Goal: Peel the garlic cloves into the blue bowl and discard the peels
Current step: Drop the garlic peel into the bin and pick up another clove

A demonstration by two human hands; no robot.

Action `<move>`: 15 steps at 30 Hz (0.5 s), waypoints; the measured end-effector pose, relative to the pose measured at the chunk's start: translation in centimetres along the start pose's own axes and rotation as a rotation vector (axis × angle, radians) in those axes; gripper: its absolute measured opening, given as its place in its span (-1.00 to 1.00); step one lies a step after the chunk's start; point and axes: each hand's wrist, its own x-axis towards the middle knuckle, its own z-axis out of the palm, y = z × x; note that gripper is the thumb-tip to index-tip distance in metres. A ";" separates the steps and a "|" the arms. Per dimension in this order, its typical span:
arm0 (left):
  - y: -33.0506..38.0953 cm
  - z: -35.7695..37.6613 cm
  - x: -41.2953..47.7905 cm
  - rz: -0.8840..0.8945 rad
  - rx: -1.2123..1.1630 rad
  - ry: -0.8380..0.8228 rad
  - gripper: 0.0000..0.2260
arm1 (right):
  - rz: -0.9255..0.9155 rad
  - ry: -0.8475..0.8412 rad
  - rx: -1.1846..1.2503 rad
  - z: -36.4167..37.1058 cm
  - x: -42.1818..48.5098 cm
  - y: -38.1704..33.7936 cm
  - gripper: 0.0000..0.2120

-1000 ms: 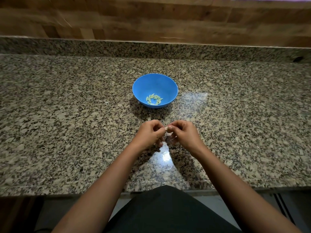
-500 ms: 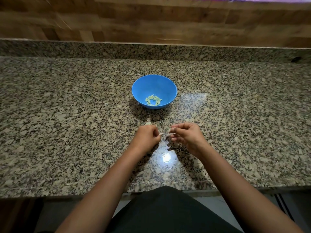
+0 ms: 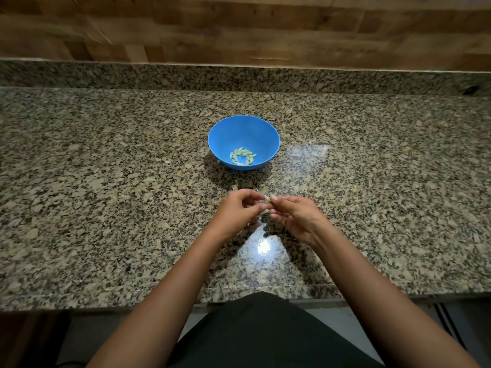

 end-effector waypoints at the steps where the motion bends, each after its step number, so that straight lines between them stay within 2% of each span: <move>1: 0.1 0.1 0.0 -0.039 -0.103 0.001 -0.84 | 0.002 -0.005 0.003 0.0 0.0 0.0 -0.91; 4: 0.1 0.4 0.3 -0.084 -0.270 0.026 -0.88 | 0.002 -0.017 -0.006 0.2 0.0 0.1 -0.90; 11: 0.3 0.4 0.7 -0.115 -0.381 0.022 -0.94 | -0.042 -0.060 -0.052 0.2 -0.5 -0.3 -0.91; 13: 0.5 0.4 1.0 -0.108 -0.378 0.008 -0.96 | -0.086 -0.026 -0.112 0.0 -0.2 -0.7 -0.93; 15: 0.6 0.5 1.4 -0.081 -0.262 0.032 -0.95 | -0.153 0.053 -0.283 -0.4 0.6 -1.3 -0.94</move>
